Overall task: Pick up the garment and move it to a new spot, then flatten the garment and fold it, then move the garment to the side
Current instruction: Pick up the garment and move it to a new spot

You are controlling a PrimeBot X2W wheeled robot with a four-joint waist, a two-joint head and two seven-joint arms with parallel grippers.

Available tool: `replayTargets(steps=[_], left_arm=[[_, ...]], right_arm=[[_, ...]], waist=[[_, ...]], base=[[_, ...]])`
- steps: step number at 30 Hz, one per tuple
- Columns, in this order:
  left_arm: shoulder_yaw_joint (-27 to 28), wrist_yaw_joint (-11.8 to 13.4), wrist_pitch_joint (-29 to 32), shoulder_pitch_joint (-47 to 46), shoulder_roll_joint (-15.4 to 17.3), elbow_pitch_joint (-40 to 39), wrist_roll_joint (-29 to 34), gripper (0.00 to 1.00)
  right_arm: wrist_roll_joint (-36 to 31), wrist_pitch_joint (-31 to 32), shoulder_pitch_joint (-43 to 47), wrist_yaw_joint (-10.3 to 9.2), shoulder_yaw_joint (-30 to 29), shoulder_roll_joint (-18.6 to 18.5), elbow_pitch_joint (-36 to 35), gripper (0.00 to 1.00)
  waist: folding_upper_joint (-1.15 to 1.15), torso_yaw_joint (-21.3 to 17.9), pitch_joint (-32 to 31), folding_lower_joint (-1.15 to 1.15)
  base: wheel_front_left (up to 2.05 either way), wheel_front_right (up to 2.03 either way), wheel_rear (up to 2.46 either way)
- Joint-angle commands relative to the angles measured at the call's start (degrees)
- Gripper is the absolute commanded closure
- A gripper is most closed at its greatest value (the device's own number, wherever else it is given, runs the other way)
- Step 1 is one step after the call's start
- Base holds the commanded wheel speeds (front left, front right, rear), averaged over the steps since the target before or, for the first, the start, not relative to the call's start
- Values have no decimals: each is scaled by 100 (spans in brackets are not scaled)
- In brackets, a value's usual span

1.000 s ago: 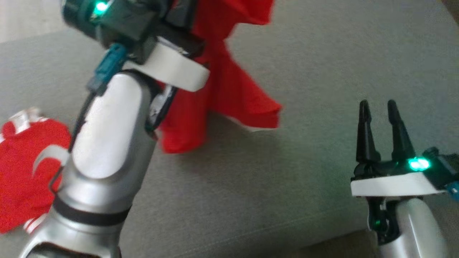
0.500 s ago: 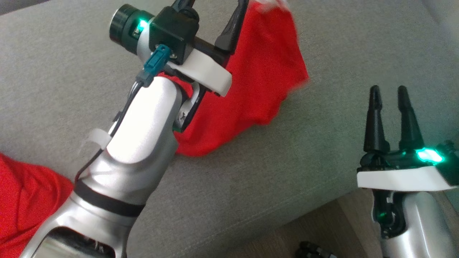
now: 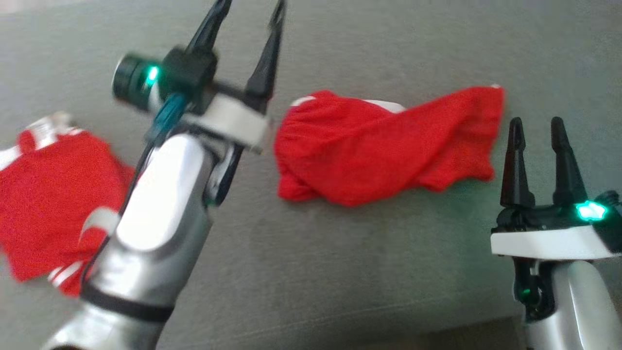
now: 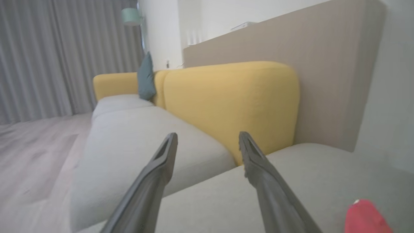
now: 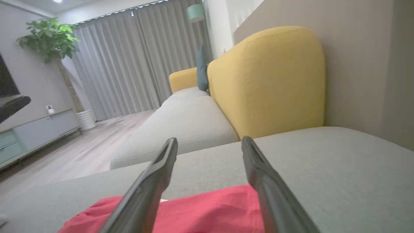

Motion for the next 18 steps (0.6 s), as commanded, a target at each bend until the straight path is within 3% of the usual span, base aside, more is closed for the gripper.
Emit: replayTargets(steps=[1,9,18], left_arm=[[293,28,-28,155,218,-271,-47,0],[683,22,-29,1609,380,-796,-145,0],[884,5,-29,2881,41,-1277,-163,0]], right_arm=[[-96,-36,-122,23,74,-36,-129,0],[-323,-36,49,23,61,-36,55,0],[-375,-36,277,23,88,-36,174,0]], waist=[[0,620,-328,0],[0,1216,-709,0],[0,1391,-967,0]], base=[[0,0,0],[0,0,0],[0,0,0]])
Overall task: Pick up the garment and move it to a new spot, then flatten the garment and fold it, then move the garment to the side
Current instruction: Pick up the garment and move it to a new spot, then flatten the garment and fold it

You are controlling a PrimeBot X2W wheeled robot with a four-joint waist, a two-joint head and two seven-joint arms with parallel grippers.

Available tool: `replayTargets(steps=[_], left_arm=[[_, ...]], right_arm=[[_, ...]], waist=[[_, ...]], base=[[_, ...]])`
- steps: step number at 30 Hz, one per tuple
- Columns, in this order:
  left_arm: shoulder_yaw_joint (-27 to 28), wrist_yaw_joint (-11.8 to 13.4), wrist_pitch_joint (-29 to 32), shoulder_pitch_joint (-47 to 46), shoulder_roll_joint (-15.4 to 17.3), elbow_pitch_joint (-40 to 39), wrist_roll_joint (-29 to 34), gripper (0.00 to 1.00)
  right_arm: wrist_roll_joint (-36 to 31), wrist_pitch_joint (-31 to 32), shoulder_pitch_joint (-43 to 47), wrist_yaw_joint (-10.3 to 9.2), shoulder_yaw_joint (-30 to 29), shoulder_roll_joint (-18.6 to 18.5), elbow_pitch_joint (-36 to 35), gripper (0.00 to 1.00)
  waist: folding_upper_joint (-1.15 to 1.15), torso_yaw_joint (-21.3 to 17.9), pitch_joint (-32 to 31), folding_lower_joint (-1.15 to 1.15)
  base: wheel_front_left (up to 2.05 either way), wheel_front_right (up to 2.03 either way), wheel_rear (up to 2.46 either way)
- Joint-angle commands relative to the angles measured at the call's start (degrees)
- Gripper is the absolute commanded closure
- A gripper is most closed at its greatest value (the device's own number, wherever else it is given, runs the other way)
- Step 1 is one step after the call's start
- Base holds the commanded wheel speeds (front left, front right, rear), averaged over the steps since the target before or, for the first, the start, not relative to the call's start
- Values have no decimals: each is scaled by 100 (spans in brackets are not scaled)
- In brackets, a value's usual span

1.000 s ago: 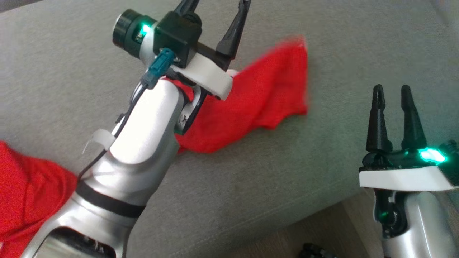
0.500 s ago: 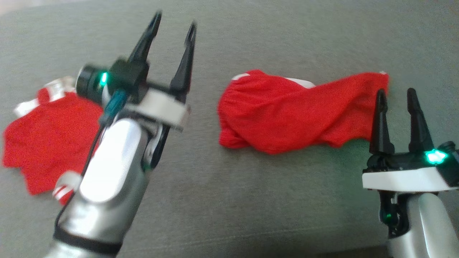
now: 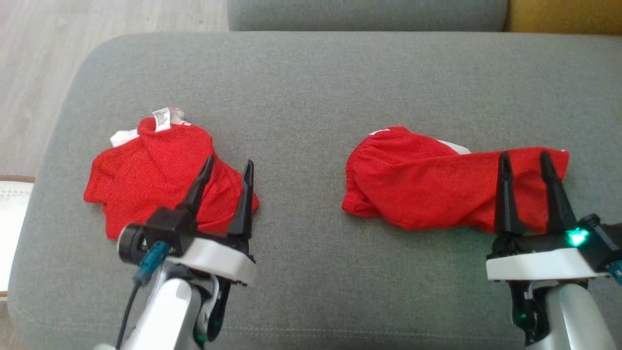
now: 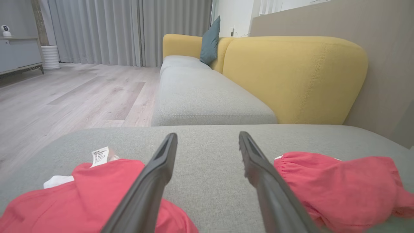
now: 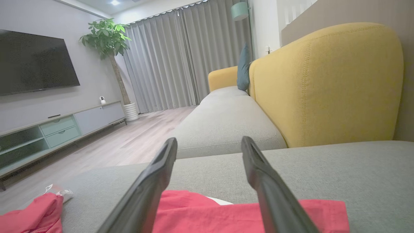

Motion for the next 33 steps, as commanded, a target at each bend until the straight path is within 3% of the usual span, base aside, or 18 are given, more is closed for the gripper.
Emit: replayTargets(steps=[1,18,25,33], left_arm=[[222,-22,-30,-154,-21,-292,23,0],[352,-327,-30,-257,-179,-43,268,0],[32,-483,535,-1120,-190,871,426,0],[-233,-782,1054,-2198,-221,1593,135,0]], right_arm=[[-33,-36,-98,23,156,-36,-170,0],[-10,-36,-195,23,197,-36,-247,0],[30,-36,-294,23,211,-36,-317,0],[140,-36,-464,23,326,-36,-386,0]], waist=[[0,17,-35,0],[0,-401,256,0],[0,-683,639,0],[0,-1135,1043,0]], base=[[0,0,0],[0,0,0],[0,0,0],[0,0,0]])
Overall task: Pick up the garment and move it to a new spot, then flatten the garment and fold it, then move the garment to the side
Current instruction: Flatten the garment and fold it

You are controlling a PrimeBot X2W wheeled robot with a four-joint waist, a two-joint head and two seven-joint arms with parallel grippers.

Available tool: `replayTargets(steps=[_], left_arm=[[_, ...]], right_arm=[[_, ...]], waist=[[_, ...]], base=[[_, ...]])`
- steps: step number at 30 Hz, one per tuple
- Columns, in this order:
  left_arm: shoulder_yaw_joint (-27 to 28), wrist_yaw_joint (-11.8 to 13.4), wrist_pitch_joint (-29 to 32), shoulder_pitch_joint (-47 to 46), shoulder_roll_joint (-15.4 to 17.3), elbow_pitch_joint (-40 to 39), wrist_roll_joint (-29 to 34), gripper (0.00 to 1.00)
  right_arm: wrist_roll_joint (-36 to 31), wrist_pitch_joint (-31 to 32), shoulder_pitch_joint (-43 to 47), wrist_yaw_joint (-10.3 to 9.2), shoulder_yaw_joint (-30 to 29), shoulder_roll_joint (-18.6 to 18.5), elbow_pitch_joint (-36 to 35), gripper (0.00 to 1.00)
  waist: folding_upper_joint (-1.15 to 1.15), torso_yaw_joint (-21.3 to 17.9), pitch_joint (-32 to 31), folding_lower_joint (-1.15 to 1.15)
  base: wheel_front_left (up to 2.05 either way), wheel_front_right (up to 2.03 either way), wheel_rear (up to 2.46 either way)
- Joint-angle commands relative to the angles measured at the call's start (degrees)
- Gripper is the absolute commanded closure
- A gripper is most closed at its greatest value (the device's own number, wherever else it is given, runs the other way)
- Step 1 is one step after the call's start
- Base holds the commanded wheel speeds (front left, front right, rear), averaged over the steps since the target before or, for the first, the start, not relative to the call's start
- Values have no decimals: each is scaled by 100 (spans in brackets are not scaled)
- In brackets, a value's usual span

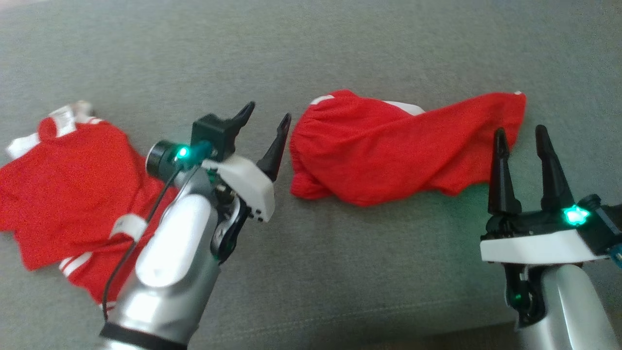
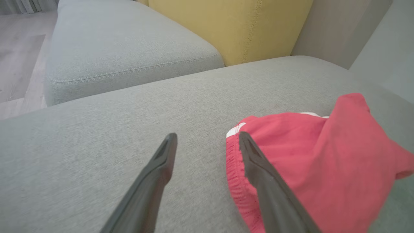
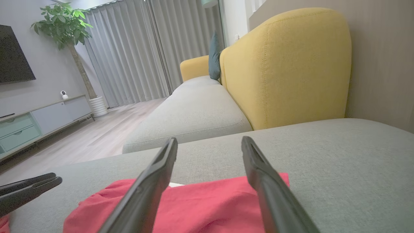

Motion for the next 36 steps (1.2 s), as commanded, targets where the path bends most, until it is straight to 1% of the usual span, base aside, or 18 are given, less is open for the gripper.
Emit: replayTargets(steps=[1,6,9,13,16,17,18,19,26,31,33,36], left_arm=[[67,-68,80,-395,22,-59,-80,0],[-210,-215,392,-764,15,195,-420,0],[-434,-270,587,-885,14,315,-475,0],[-570,-244,766,-959,50,475,-386,0],[-672,-169,861,-1003,127,633,-246,0],[-703,-162,890,-1011,148,680,-216,13],[-718,-156,882,-1023,166,705,-199,89],[-713,-142,840,-1037,177,717,-195,100],[-499,119,-25,-1264,222,651,-194,100],[-280,427,-763,-1659,158,496,-192,100],[-201,550,-937,-1859,128,363,-169,100],[-17,754,-1042,-2124,86,-3,-146,100]], right_arm=[[78,-36,-168,23,175,-36,-219,0],[169,-36,-197,23,228,-36,-243,0],[220,-36,-209,23,247,-36,-263,0],[273,-36,-224,23,273,-36,-292,0],[316,-36,-230,23,286,-36,-314,0],[323,-36,-230,23,290,-36,-320,0],[331,-36,-229,23,290,-36,-325,0],[337,-36,-227,23,287,-36,-330,0],[346,-36,-212,23,284,-35,-292,0],[349,-36,-198,23,328,-35,-245,0],[360,-36,-193,23,351,-35,-237,0],[376,-36,-192,23,390,-35,-215,0]], waist=[[0,-245,194,0],[0,-523,333,0],[0,-658,402,0],[0,-779,462,0],[0,-867,504,0],[0,-891,512,0],[0,-912,519,0],[0,-928,521,0],[0,-1001,333,0],[0,-1029,145,0],[0,-1044,83,0],[0,-1076,3,0]], base=[[0,0,0],[0,0,0],[0,0,0],[0,0,0],[0,0,0],[0,0,0],[0,0,0],[0,0,0],[0,0,0],[0,0,0],[0,0,0],[0,0,0]])
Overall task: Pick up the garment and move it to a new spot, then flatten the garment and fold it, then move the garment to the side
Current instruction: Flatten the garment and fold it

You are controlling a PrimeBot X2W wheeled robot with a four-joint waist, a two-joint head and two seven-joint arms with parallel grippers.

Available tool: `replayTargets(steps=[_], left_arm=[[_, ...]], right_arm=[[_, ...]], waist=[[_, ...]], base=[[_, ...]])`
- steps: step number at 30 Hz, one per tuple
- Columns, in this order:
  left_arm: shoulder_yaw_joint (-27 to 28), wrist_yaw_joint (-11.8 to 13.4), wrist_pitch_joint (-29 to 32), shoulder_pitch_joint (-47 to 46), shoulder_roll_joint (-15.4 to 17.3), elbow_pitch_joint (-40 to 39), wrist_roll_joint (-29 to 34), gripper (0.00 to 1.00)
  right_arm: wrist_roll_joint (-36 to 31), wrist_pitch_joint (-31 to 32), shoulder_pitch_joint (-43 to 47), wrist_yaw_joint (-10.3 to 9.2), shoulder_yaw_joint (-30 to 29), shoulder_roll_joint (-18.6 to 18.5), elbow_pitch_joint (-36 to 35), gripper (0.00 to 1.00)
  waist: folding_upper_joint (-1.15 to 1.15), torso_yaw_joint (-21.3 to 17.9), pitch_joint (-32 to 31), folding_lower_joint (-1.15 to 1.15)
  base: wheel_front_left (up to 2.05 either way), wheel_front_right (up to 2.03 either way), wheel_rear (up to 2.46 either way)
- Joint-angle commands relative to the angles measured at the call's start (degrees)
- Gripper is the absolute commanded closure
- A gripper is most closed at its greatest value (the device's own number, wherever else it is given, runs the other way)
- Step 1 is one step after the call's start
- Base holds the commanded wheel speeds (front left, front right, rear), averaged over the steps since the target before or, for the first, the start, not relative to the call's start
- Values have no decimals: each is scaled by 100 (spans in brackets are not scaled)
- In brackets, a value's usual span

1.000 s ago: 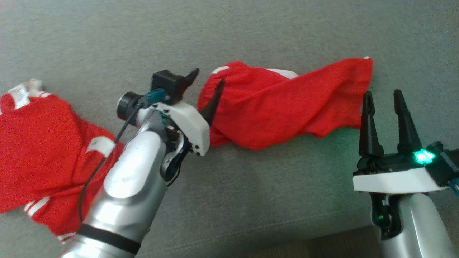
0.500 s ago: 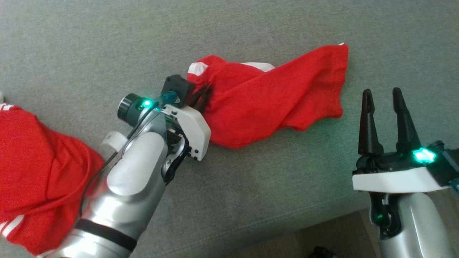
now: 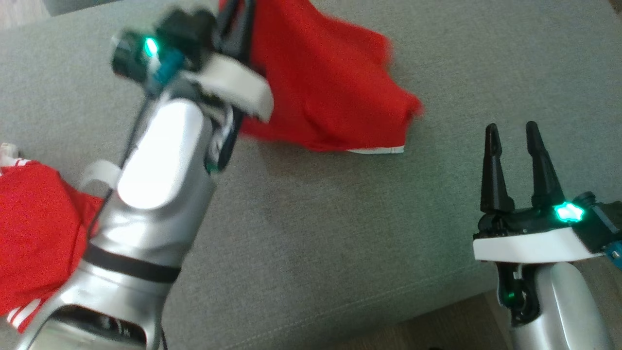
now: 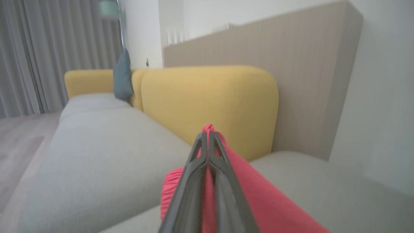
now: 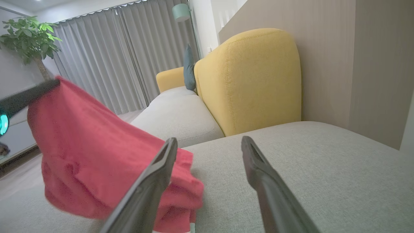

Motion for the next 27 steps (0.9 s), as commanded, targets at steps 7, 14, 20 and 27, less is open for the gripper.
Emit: replayTargets(steps=[7,14,20,27], left_arm=[[374,277,-72,-254,-3,-1824,337,100],[-592,-196,-73,688,-11,-1635,640,100],[-1812,-768,-74,1439,61,-1064,1145,100],[-2847,-1020,-74,1872,160,-362,1232,100]], right_arm=[[108,-36,-144,23,98,-35,-177,0],[4,-36,-152,23,-48,-35,-169,0],[-124,-36,-141,23,-160,-35,-65,0],[-216,-36,-108,23,-209,-35,40,0]], waist=[[0,94,-19,0],[0,582,-25,0],[0,1017,-224,0],[0,1290,-435,0]], base=[[0,0,0],[0,0,0],[0,0,0],[0,0,0]])
